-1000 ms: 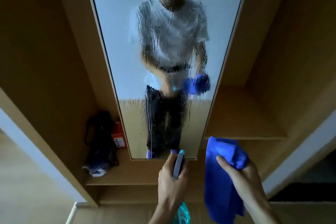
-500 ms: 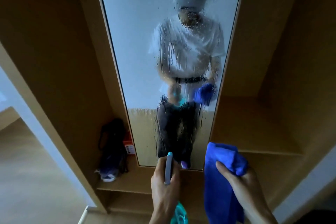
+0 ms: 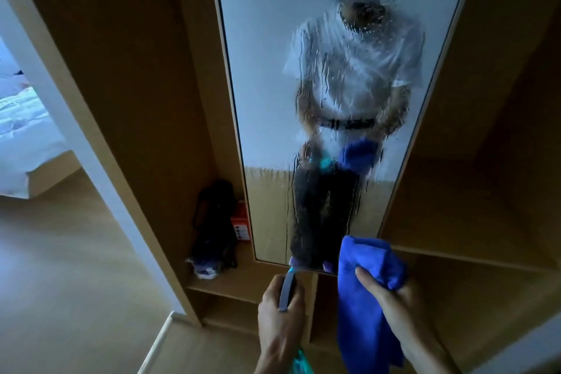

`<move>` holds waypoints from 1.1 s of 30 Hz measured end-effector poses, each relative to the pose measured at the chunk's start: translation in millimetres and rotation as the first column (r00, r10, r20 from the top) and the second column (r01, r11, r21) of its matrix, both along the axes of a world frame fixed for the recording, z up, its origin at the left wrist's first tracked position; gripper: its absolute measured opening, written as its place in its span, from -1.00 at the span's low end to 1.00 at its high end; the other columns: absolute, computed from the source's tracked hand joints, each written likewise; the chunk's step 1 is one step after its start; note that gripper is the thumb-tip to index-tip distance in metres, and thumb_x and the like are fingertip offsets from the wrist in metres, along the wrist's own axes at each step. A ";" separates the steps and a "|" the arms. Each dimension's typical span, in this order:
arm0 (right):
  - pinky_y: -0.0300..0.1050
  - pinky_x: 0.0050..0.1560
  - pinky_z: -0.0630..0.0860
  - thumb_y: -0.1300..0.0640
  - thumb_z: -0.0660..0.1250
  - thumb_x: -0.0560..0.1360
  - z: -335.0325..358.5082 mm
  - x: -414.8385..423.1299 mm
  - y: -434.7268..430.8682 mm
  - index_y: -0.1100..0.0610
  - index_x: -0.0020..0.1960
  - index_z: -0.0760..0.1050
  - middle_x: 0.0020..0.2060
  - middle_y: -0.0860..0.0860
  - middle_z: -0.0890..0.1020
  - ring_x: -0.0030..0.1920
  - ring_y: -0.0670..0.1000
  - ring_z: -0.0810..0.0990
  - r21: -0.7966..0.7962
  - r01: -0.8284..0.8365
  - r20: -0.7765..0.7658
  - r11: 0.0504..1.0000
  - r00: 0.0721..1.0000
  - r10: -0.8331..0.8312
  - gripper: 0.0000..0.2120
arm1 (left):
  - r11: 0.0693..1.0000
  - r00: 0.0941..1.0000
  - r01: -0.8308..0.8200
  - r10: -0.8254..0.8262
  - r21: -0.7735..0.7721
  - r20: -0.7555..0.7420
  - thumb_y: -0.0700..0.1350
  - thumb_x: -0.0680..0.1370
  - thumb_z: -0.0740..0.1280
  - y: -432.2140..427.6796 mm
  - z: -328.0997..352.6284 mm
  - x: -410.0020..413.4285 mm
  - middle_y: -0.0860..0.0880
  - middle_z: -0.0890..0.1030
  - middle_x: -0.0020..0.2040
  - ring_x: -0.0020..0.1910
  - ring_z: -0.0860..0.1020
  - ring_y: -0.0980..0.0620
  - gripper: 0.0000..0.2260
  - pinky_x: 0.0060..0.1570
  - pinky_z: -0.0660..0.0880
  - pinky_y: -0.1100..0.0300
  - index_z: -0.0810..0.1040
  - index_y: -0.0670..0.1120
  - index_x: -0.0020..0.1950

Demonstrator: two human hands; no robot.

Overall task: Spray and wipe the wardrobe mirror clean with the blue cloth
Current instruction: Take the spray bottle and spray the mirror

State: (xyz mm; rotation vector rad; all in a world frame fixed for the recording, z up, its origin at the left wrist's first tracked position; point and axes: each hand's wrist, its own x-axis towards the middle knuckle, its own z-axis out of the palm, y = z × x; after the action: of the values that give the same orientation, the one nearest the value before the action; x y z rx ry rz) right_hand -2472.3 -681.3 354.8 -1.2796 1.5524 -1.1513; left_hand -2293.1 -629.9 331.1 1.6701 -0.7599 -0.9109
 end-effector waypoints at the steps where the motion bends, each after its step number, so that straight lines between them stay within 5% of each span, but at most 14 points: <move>1: 0.03 -0.15 0.50 0.01 0.56 0.38 0.8 3.2 -1.1 0.19 -0.24 0.61 -0.36 0.14 0.65 -0.25 0.09 0.65 0.017 -0.003 0.002 1.000 1.000 0.003 -0.74 | 1.000 1.000 0.008 -0.008 0.006 -0.011 -0.05 0.58 0.40 -1.2 -0.2 1.0 0.00 0.65 -0.29 -0.25 0.63 0.00 -0.91 -0.19 0.58 0.07 0.64 0.09 -0.12; 8: -0.07 -0.31 0.32 0.03 0.55 0.40 7.0 15.3 -6.1 0.26 -0.35 0.51 -0.49 0.06 0.47 -0.40 0.02 0.47 0.077 0.040 -0.021 0.996 0.999 -0.039 -0.64 | 0.999 0.998 0.047 -0.047 0.012 -0.032 -0.03 0.57 0.40 -13.5 -3.4 8.9 0.02 0.60 -0.35 -0.26 0.62 -0.05 -0.85 -0.16 0.61 -0.05 0.59 0.13 -0.20; 15: -0.09 -0.34 0.26 0.09 0.55 0.41 4.6 26.6 -10.2 0.16 -0.43 0.42 -0.52 0.01 0.39 -0.42 0.00 0.41 0.067 0.064 -0.001 0.996 0.998 -0.064 -0.62 | 0.991 0.991 0.136 -0.136 0.001 -0.001 0.02 0.59 0.38 -24.3 -9.8 26.1 -0.04 0.70 -0.16 -0.17 0.67 0.03 -0.91 -0.30 0.50 0.37 0.64 0.04 0.03; 20: -0.10 -0.33 0.21 0.03 0.55 0.39 0.6 27.5 -11.1 0.11 -0.46 0.37 -0.53 0.01 0.32 -0.44 -0.02 0.35 0.084 0.111 -0.036 0.990 0.993 -0.108 -0.57 | 0.972 0.972 0.232 -0.233 -0.045 -0.017 -0.06 0.60 0.40 -36.7 -5.3 28.7 -0.08 0.71 -0.16 -0.14 0.69 -0.06 -0.96 -0.20 0.59 0.21 0.65 0.07 -0.02; 27: -0.11 -0.38 0.27 0.16 0.54 0.42 3.4 4.7 -0.6 0.26 -0.34 0.51 -0.50 0.04 0.44 -0.43 -0.01 0.39 0.040 0.204 -0.032 0.978 0.979 -0.203 -0.71 | 0.882 0.884 0.459 -0.465 -0.102 -0.048 -0.10 0.61 0.41 -57.1 1.4 5.6 0.26 0.64 -0.28 -0.22 0.56 0.20 -0.81 -0.20 0.46 0.37 0.59 0.13 -0.18; 30: -0.34 -0.45 0.32 0.22 0.54 0.41 5.2 -14.4 6.7 0.19 -0.25 0.57 -0.53 -0.09 0.56 -0.45 -0.16 0.50 -0.003 0.289 -0.037 0.957 0.957 -0.288 -0.84 | 0.818 0.826 0.559 -0.564 -0.135 0.002 -0.07 0.60 0.42 -69.1 4.1 -19.6 0.11 0.62 -0.23 -0.24 0.52 0.24 -0.87 -0.20 0.45 0.30 0.59 0.11 -0.13; 33: -0.36 -0.39 0.40 0.23 0.54 0.40 5.7 -36.8 8.6 0.13 -0.24 0.57 -0.50 -0.09 0.61 -0.41 -0.21 0.54 0.012 0.366 -0.026 0.931 0.931 -0.365 -0.84 | 0.755 0.771 0.632 -0.635 -0.174 0.044 -0.02 0.59 0.41 -81.2 7.9 -45.2 -0.06 0.53 -0.24 -0.25 0.47 0.16 -0.86 -0.20 0.39 0.17 0.54 -0.06 -0.06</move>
State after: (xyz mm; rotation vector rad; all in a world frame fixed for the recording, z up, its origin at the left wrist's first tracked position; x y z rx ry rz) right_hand -2509.2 -672.8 360.6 -1.0189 1.8678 -1.3515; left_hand -2338.3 -711.1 339.0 1.2394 -1.4056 -1.2750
